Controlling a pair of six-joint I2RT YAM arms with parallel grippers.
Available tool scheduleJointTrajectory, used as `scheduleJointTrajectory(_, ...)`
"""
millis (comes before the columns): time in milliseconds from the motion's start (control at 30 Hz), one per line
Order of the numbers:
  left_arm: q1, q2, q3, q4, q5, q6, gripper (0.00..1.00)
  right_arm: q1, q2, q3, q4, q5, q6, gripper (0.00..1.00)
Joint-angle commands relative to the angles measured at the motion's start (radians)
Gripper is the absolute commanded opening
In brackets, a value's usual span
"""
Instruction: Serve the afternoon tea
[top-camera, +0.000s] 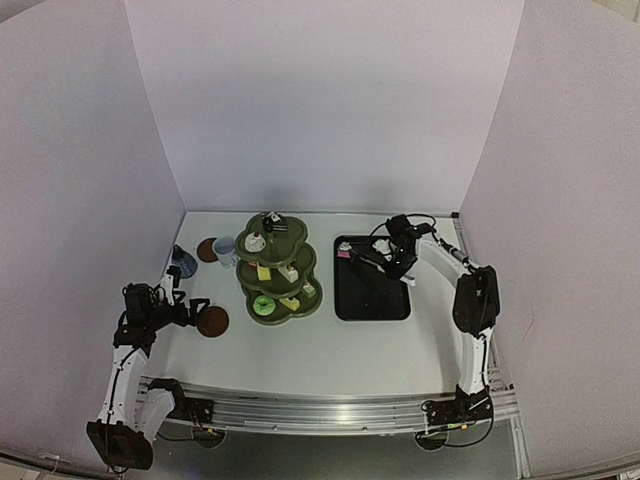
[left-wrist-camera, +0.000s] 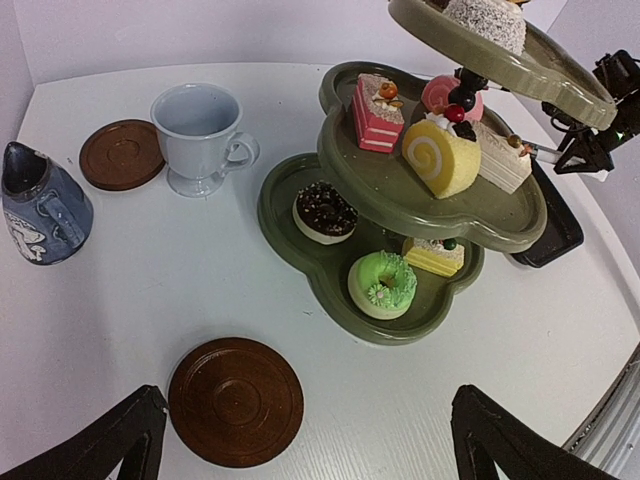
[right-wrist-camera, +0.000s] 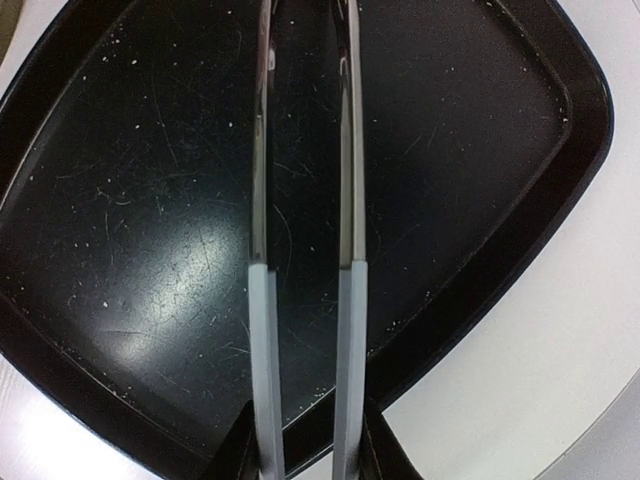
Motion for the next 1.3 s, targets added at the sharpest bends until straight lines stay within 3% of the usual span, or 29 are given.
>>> scheduleJointTrajectory(0, 0.003, -0.004, 0.032, 0.027, 0.000, 0.002, 1.00, 0.023, -0.012, 0.025, -0.006, -0.059, -0.017, 0.14)
scheduleJointTrajectory(67, 0.003, -0.005, 0.031, 0.024, 0.000, 0.004, 1.00, 0.025, -0.019, 0.021, -0.005, -0.060, -0.001, 0.06)
scheduleJointTrajectory(200, 0.004, -0.011, 0.028, 0.021, 0.000, 0.005, 1.00, 0.027, -0.051, -0.001, -0.005, -0.060, 0.023, 0.00)
scheduleJointTrajectory(533, 0.004, -0.014, 0.023, 0.036, 0.006, -0.003, 1.00, 0.027, -0.227, -0.065, 0.004, -0.026, 0.133, 0.00)
scheduleJointTrajectory(800, 0.003, -0.008, 0.026, 0.058, 0.021, -0.010, 1.00, 0.035, -0.404, -0.013, 0.007, -0.040, 0.211, 0.00)
scheduleJointTrajectory(1100, 0.004, -0.014, 0.026, 0.071, 0.035, -0.019, 1.00, 0.284, -0.557, 0.051, 0.004, 0.054, 0.141, 0.00)
scheduleJointTrajectory(1267, 0.004, -0.016, 0.029, 0.072, 0.043, -0.019, 1.00, 0.360, -0.564, 0.093, -0.030, 0.065, 0.104, 0.00)
